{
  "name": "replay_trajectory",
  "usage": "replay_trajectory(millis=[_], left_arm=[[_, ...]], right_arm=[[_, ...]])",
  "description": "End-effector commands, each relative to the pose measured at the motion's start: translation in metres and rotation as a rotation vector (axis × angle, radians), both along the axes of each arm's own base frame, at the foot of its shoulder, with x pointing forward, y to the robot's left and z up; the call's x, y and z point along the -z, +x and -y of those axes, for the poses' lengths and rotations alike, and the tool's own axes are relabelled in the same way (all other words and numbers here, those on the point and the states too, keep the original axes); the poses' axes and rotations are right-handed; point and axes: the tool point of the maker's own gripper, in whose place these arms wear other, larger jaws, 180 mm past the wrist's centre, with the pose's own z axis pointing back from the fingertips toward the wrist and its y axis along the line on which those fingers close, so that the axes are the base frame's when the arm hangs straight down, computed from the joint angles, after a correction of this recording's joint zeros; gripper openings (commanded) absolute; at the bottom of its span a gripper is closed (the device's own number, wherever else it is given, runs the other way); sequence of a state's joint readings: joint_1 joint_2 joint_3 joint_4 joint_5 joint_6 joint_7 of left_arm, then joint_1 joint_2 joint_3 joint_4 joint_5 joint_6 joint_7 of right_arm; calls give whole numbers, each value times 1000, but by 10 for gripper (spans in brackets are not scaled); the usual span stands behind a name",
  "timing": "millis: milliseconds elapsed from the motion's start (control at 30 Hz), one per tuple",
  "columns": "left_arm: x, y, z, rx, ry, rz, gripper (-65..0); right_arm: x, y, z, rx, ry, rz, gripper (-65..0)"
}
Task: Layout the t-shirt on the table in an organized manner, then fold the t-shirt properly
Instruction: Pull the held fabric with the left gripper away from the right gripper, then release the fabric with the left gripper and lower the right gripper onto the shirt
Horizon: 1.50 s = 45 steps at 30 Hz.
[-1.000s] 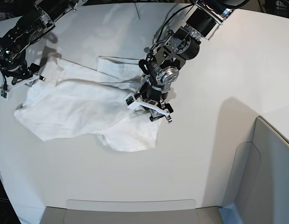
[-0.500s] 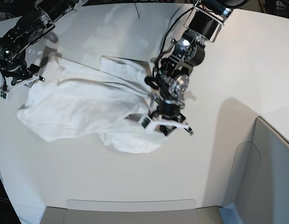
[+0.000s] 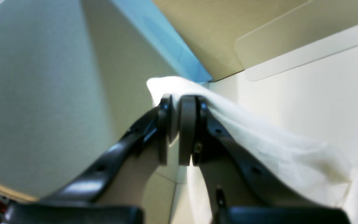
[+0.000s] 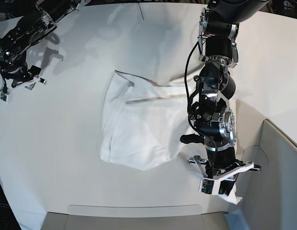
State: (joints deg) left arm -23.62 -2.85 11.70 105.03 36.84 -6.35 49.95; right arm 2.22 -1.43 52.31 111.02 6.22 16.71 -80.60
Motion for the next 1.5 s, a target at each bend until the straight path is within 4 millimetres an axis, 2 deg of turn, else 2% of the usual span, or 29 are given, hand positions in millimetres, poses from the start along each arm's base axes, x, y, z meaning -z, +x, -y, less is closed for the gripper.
replay_trajectory(millis=[0,100,167,200,300,367,400,533,633,700,767,800,967,1100,1300,1467], left_arm=[[-57,-6,0,3,12,180,-607],[-80,-8,-5,-3,25,237,-607],[-87,-2,-11,-12,50,243,-606],[-77,6,-14,-18,62,207,-605],[-20,37,-23,-41,94,28,-571],[12,47,-27,-49,105,-64,-528],[22,49,-28,-51,108,-91,-498],[27,45,-31,-78,89,-74,-361],[27,45,-30,-79,89,-75,-299],[21,42,-31,-82,83,-58,-286],[7,35,-31,-82,74,-18,-294],[7,28,-31,-82,68,-8,-298],[20,-15,-53,-108,51,-22,-302],[35,-49,-83,-173,46,-69,-302],[63,-80,-113,-245,53,-149,-302],[72,-87,-118,-257,54,-173,-302]], right_arm=[[-12,8,3,-8,-22,43,-362],[-12,8,3,-8,-22,43,-362],[-12,8,3,-8,-22,43,-362],[-12,8,3,-8,-22,43,-362],[-12,8,3,-8,-22,44,-362],[-13,9,3,-8,-21,45,-362],[-13,10,1,-13,-15,51,-362],[-13,13,-9,-48,32,86,-362],[-13,15,-18,-80,75,117,-362],[-15,18,-26,-112,113,150,-362],[-18,25,-42,-176,150,175,-362],[-21,30,-51,-225,161,188,-362],[-23,50,-106,-434,186,179,-362],[-21,60,-149,-578,168,151,-362],[0,51,-222,-868,-17,2,-362],[1,33,-269,-1070,-293,-43,-362]])
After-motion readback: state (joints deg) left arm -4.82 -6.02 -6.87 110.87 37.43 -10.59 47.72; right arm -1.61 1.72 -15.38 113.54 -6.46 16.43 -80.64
